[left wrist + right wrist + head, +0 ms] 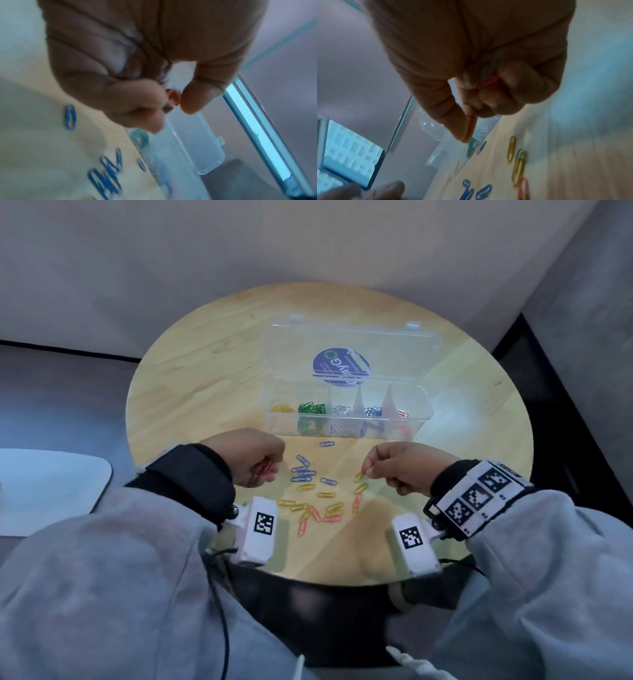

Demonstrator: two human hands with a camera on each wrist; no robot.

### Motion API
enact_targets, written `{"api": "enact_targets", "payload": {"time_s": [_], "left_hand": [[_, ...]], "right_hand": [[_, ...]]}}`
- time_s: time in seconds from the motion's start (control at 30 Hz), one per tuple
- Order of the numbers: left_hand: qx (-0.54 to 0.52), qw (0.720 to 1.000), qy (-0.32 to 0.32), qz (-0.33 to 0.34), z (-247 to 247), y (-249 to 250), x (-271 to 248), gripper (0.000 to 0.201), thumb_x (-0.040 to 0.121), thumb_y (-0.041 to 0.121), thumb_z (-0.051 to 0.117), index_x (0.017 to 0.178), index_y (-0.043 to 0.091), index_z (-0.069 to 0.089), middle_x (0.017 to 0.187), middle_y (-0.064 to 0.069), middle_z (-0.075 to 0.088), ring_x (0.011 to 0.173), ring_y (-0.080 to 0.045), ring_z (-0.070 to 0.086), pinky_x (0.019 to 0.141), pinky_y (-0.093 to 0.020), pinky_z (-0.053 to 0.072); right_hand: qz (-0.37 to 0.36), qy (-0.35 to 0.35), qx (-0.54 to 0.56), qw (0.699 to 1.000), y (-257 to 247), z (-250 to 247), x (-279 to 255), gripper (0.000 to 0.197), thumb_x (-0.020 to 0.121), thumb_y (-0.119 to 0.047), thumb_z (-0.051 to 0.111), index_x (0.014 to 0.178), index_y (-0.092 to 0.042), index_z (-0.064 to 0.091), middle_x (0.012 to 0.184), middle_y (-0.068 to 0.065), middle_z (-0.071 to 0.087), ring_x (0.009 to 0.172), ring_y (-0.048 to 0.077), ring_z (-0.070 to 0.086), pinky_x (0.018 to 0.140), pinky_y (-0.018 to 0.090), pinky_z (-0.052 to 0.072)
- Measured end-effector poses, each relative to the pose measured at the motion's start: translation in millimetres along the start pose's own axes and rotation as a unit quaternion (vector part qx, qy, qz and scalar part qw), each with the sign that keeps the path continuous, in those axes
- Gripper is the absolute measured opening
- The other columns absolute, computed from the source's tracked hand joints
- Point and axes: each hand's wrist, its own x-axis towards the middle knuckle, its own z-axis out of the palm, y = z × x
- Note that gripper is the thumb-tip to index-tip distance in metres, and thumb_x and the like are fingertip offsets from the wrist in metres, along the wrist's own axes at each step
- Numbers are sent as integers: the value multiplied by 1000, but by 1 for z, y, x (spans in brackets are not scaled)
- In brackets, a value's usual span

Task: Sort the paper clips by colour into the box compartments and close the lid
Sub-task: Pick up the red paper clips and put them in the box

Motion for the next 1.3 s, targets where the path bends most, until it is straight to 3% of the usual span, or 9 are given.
{"api": "enact_targets", "payload": {"time_s": [0.13,0.23,0.43,0.6,0.77,0.93,1.13,1.23,1.3], "left_hand": [[-158,987,-26,17,11,1,-13,25,86,0,31,64,9,39,62,-6,47,33,-7,45,33,-10,31],[-147,989,-16,28,21,2,-16,24,82,3,37,60,11,37,61,-5,43,35,-7,38,34,-11,23],[109,992,-29,60,35,5,-14,30,76,12,64,68,19,36,60,-3,36,51,-17,25,47,-22,18],[459,888,7,18,52,4,-15,31,72,44,72,70,18,55,64,3,50,69,-19,50,60,-25,33],[541,840,-7,-34,69,6,-8,33,74,40,72,54,19,56,57,5,54,52,-12,48,48,-23,32],[561,827,19,-15,74,3,-3,36,72,35,74,56,14,50,62,-1,54,68,-22,55,52,-23,36],[496,868,30,4,68,0,-3,14,73,28,71,79,16,68,69,0,58,70,-20,54,49,-22,33],[402,915,16,22,50,-1,-2,18,72,33,74,77,17,69,65,1,55,65,-18,49,59,-24,35],[286,957,-23,34,39,-2,-3,17,77,28,71,70,17,61,58,1,44,54,-17,36,53,-24,29]], "right_hand": [[-37,-3,-148,988,-7,1,-6,13,84,-11,63,76,-21,61,59,-6,41,52,11,33,48,20,30],[-73,5,-261,963,-9,9,-8,8,83,-18,65,87,-24,63,62,-10,41,56,4,38,54,18,29],[-80,-10,-342,936,-2,20,2,19,82,-17,64,99,-27,63,66,-13,37,57,-1,34,52,18,28],[-77,-16,-362,929,4,23,13,19,78,-12,63,83,-29,59,70,-12,46,62,6,44,61,25,42],[-96,-25,-395,914,0,25,15,11,78,-16,64,80,-24,57,69,-12,46,77,16,49,67,26,38],[-71,-37,-392,916,2,23,15,10,77,-10,63,78,-20,60,71,-7,53,76,17,52,60,24,40],[-62,-41,-313,947,1,11,11,12,76,-16,65,67,-20,58,66,-3,56,61,13,49,59,25,42],[-40,-68,-112,991,0,2,10,22,82,-6,62,65,-14,51,54,-2,48,48,12,38,47,21,33],[-27,-83,41,995,1,-1,11,29,86,5,52,63,-11,45,47,-3,51,38,7,38,40,17,32]]}}
